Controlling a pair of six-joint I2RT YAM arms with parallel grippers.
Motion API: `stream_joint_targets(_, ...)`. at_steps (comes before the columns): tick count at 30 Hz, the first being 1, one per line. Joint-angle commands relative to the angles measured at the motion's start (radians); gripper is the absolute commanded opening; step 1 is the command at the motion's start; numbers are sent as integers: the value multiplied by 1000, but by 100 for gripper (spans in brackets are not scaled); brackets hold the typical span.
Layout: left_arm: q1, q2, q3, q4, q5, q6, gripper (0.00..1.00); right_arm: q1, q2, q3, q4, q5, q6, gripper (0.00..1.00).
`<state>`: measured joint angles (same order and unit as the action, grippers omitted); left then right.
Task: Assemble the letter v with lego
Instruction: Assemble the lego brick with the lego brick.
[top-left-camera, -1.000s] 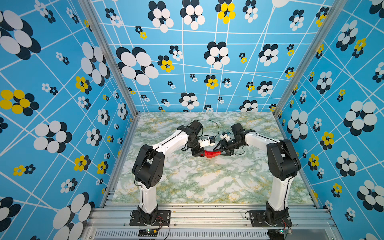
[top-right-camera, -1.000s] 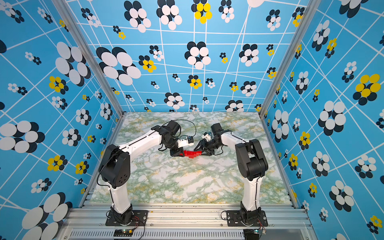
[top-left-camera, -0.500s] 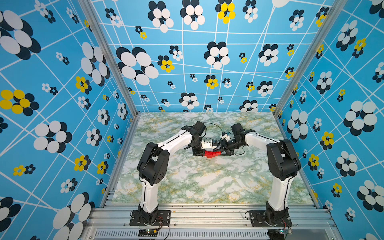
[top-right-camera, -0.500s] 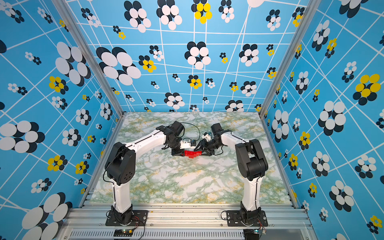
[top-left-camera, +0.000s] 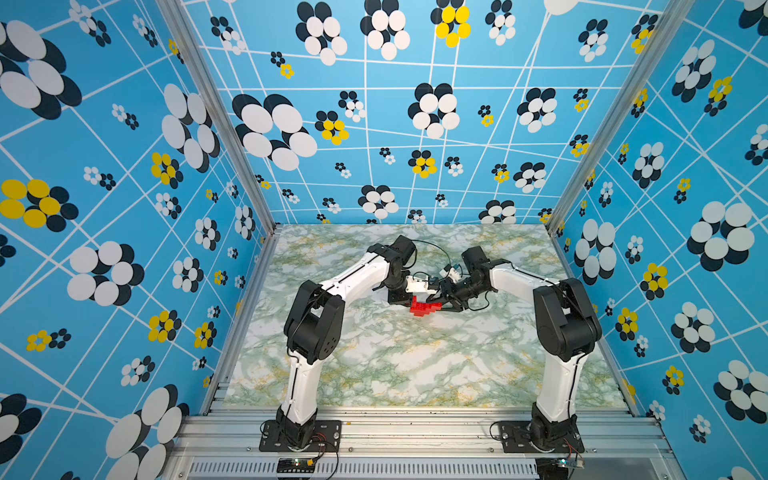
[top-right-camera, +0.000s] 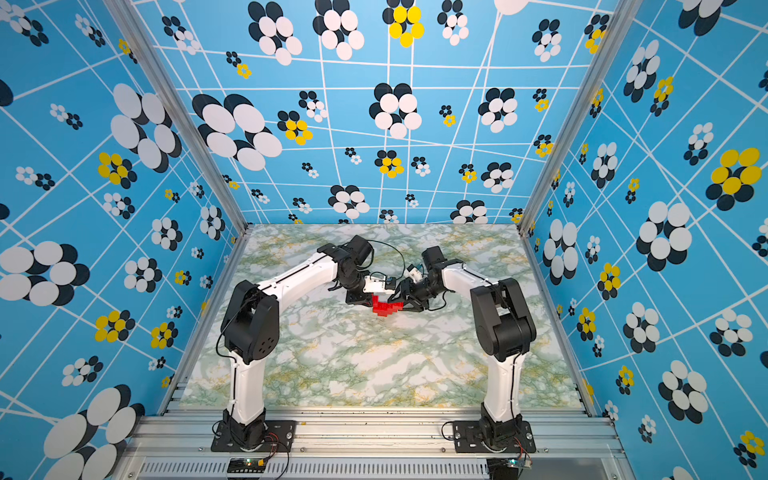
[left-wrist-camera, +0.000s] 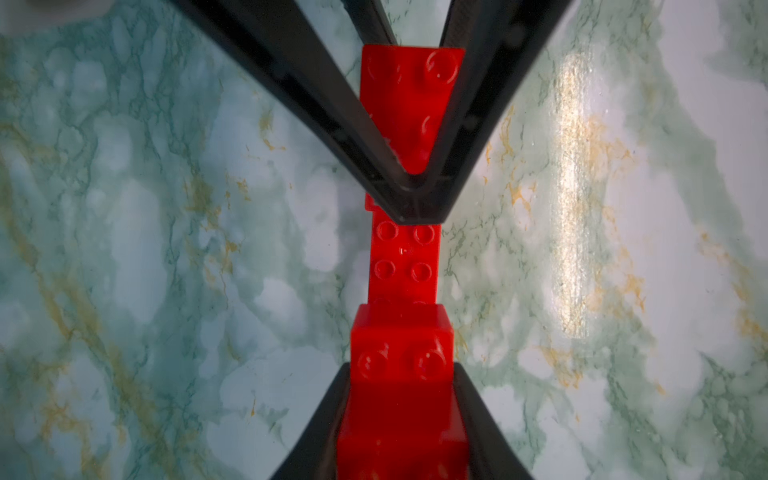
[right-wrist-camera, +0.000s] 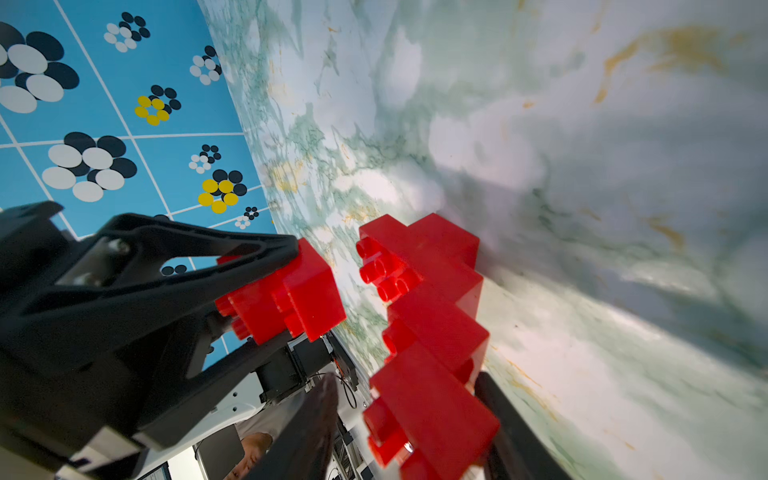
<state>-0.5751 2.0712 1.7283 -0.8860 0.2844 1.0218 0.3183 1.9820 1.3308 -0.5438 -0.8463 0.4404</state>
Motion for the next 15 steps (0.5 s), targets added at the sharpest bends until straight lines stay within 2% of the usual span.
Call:
stream_joint_targets(1, -5, 32, 41, -91, 21, 38, 19, -4, 18, 13, -30, -5, -18, 55)
stream_joint_targets(15, -14, 87, 93, -124, 0, 53, 18, -4, 18, 9, -26, -4, -15, 55)
